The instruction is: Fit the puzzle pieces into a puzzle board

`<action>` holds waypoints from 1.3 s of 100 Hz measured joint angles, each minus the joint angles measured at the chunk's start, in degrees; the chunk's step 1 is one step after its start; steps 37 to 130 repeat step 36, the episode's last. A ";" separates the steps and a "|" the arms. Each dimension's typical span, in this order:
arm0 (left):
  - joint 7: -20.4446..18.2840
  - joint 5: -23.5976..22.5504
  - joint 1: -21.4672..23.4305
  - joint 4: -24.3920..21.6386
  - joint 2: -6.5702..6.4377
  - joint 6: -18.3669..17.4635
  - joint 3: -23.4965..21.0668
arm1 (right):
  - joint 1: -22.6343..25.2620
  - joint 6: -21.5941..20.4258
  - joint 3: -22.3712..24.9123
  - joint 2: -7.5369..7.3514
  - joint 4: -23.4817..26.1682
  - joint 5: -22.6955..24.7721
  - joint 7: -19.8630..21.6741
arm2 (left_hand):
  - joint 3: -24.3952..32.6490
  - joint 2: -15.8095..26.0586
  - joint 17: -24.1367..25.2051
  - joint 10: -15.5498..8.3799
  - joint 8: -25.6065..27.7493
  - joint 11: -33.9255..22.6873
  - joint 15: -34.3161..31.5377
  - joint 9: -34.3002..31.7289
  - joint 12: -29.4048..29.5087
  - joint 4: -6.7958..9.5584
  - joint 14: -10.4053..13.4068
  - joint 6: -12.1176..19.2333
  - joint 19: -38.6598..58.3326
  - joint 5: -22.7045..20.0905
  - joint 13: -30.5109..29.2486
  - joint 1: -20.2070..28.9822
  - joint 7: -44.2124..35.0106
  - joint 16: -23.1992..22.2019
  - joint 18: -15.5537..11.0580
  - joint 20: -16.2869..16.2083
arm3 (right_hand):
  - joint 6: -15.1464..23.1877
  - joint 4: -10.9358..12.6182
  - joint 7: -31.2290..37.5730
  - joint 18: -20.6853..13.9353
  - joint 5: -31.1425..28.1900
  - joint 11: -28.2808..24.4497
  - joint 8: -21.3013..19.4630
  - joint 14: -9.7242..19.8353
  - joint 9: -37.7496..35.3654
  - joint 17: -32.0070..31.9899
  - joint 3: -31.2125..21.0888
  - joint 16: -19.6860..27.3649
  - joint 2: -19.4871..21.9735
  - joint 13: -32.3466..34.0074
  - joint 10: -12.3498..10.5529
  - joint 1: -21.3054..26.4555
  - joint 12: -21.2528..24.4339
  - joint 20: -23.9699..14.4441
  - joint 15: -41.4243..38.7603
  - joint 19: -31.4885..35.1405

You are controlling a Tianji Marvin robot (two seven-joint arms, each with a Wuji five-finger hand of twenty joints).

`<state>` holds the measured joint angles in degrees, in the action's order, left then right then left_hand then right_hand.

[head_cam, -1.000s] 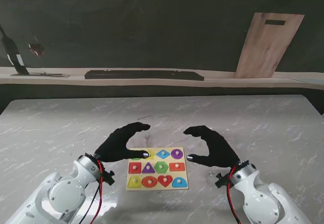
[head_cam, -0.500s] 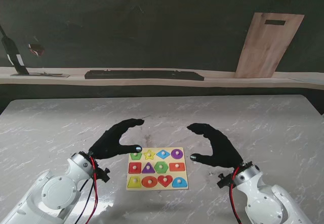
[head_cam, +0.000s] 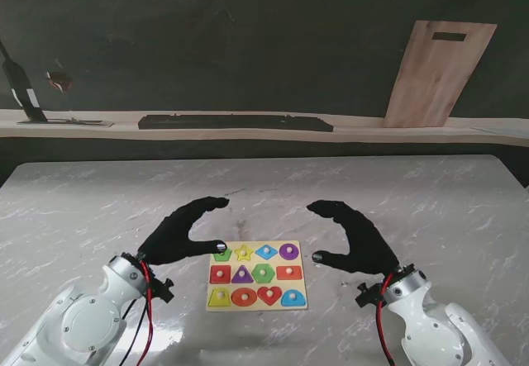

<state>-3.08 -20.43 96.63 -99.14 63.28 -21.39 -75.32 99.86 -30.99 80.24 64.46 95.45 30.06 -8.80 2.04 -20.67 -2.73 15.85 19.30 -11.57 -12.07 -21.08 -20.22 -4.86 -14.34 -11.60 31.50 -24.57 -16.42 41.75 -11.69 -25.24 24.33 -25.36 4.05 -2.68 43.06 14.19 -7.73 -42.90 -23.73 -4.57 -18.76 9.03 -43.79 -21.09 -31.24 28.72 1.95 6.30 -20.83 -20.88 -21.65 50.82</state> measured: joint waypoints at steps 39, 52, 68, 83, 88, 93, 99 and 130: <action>1.11 -1.83 2.04 -2.25 0.06 1.72 -0.73 | -1.98 0.48 -1.91 -0.04 -0.99 -1.08 0.93 | 0.01 0.00 -0.05 -0.01 0.03 0.00 0.00 -0.53 0.00 0.00 0.00 0.09 -0.02 -0.56 0.00 0.00 0.01 -0.69 0.00 -1.30 | 0.13 0.00 0.00 0.00 0.01 0.00 0.00 0.00 -0.01 0.00 0.00 0.00 0.01 0.00 0.01 0.00 0.00 0.00 0.00 0.00; 1.11 -1.83 2.04 -2.25 0.06 1.72 -0.73 | -1.98 0.48 -1.91 -0.04 -0.99 -1.08 0.93 | 0.01 0.00 -0.05 -0.01 0.03 0.00 0.00 -0.53 0.00 0.00 0.00 0.09 -0.02 -0.56 0.00 0.00 0.01 -0.69 0.00 -1.30 | 0.13 0.00 0.00 0.00 0.01 0.00 0.00 0.00 -0.01 0.00 0.00 0.00 0.01 0.00 0.01 0.00 0.00 0.00 0.00 0.00; 1.11 -1.83 2.04 -2.25 0.06 1.72 -0.73 | -1.98 0.48 -1.91 -0.04 -0.99 -1.08 0.93 | 0.01 0.00 -0.05 -0.01 0.03 0.00 0.00 -0.53 0.00 0.00 0.00 0.09 -0.02 -0.56 0.00 0.00 0.01 -0.69 0.00 -1.30 | 0.13 0.00 0.00 0.00 0.01 0.00 0.00 0.00 -0.01 0.00 0.00 0.00 0.01 0.00 0.01 0.00 0.00 0.00 0.00 0.00; 1.11 -1.83 2.04 -2.25 0.06 1.72 -0.73 | -1.98 0.48 -1.91 -0.04 -0.99 -1.08 0.93 | 0.01 0.00 -0.05 -0.01 0.03 0.00 0.00 -0.53 0.00 0.00 0.00 0.09 -0.02 -0.56 0.00 0.00 0.01 -0.69 0.00 -1.30 | 0.13 0.00 0.00 0.00 0.01 0.00 0.00 0.00 -0.01 0.00 0.00 0.00 0.01 0.00 0.01 0.00 0.00 0.00 0.00 0.00; 1.11 -1.83 2.04 -2.25 0.06 1.72 -0.73 | -1.98 0.48 -1.91 -0.04 -0.99 -1.08 0.93 | 0.01 0.00 -0.05 -0.01 0.03 0.00 0.00 -0.53 0.00 0.00 0.00 0.09 -0.02 -0.56 0.00 0.00 0.01 -0.69 0.00 -1.30 | 0.13 0.00 0.00 0.00 0.01 0.00 0.00 0.00 -0.01 0.00 0.00 0.00 0.01 0.00 0.01 0.00 0.00 0.00 0.00 0.00; 1.11 -1.83 2.04 -2.25 0.06 1.72 -0.73 | -1.98 0.48 -1.91 -0.04 -0.99 -1.08 0.93 | 0.01 0.00 -0.05 -0.01 0.03 0.00 0.00 -0.53 0.00 0.00 0.00 0.09 -0.02 -0.56 0.00 0.00 0.01 -0.69 0.00 -1.30 | 0.13 0.00 0.00 0.00 0.01 0.00 0.00 0.00 -0.01 0.00 0.00 0.00 0.01 0.00 0.01 0.00 0.00 0.00 0.00 0.00; 1.11 -1.83 2.04 -2.25 0.06 1.72 -0.73 | -1.98 0.48 -1.91 -0.04 -0.99 -1.08 0.93 | 0.01 0.00 -0.05 -0.01 0.03 0.00 0.00 -0.53 0.00 0.00 0.00 0.09 -0.02 -0.56 0.00 0.00 0.01 -0.69 0.00 -1.30 | 0.13 0.00 0.00 0.00 0.01 0.00 0.00 0.00 -0.01 0.00 0.00 0.00 0.01 0.00 0.01 0.00 0.00 0.00 0.00 0.00; 1.11 -1.83 2.04 -2.25 0.06 1.72 -0.73 | -1.98 0.48 -1.91 -0.04 -0.99 -1.08 0.93 | 0.01 0.00 -0.05 -0.01 0.03 0.00 0.00 -0.53 0.00 0.00 0.00 0.09 -0.02 -0.56 0.00 0.00 0.01 -0.69 0.00 -1.30 | 0.13 0.00 0.00 0.00 0.01 0.00 0.00 0.00 -0.01 0.00 0.00 0.00 0.01 0.00 0.01 0.00 0.00 0.00 0.00 0.00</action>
